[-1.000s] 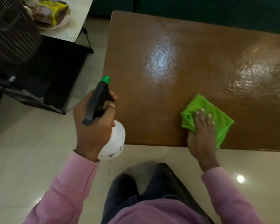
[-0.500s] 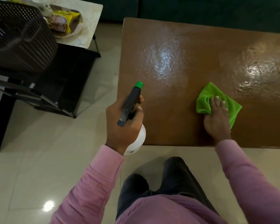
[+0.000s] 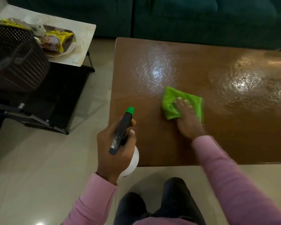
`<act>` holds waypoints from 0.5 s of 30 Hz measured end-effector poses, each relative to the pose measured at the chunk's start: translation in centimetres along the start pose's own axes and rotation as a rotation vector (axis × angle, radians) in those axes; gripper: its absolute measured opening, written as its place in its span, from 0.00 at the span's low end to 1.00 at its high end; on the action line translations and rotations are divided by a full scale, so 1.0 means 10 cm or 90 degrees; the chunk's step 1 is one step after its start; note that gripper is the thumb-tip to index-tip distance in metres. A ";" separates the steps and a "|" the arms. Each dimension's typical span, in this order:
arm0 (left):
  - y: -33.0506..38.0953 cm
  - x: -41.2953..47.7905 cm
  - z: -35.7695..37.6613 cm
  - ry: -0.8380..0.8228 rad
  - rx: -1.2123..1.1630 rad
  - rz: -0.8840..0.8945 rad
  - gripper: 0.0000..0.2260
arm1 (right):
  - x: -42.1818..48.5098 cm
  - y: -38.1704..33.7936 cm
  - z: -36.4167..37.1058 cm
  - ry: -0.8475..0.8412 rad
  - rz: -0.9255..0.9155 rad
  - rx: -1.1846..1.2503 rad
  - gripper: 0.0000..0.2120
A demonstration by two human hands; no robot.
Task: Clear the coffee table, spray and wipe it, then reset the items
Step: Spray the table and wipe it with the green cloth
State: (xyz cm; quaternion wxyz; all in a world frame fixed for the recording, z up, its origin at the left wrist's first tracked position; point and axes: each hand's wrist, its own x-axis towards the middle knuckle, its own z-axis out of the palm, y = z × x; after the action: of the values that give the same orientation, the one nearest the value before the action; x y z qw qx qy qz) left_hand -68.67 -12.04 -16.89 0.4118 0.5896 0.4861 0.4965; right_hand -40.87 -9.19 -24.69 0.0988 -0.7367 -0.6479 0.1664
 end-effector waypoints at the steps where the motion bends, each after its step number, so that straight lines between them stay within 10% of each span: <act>1: 0.00 0.00 0.00 0.001 0.003 0.000 0.13 | 0.00 0.36 -0.18 0.023 0.086 0.000 0.34; 7: -0.01 -0.02 0.04 0.019 0.010 -0.010 0.14 | 0.46 0.92 -0.56 0.036 0.358 -0.053 0.28; 15: 0.03 0.57 0.71 0.010 0.092 0.045 0.09 | 0.99 -1.13 0.13 -0.138 -0.231 -0.158 0.30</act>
State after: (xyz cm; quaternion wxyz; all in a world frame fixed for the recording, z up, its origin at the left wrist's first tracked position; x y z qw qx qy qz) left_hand -61.45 -6.56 -16.73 0.3462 0.6309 0.5027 0.4791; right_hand -50.77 2.07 -22.98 -0.0341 -0.5928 -0.7918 0.1432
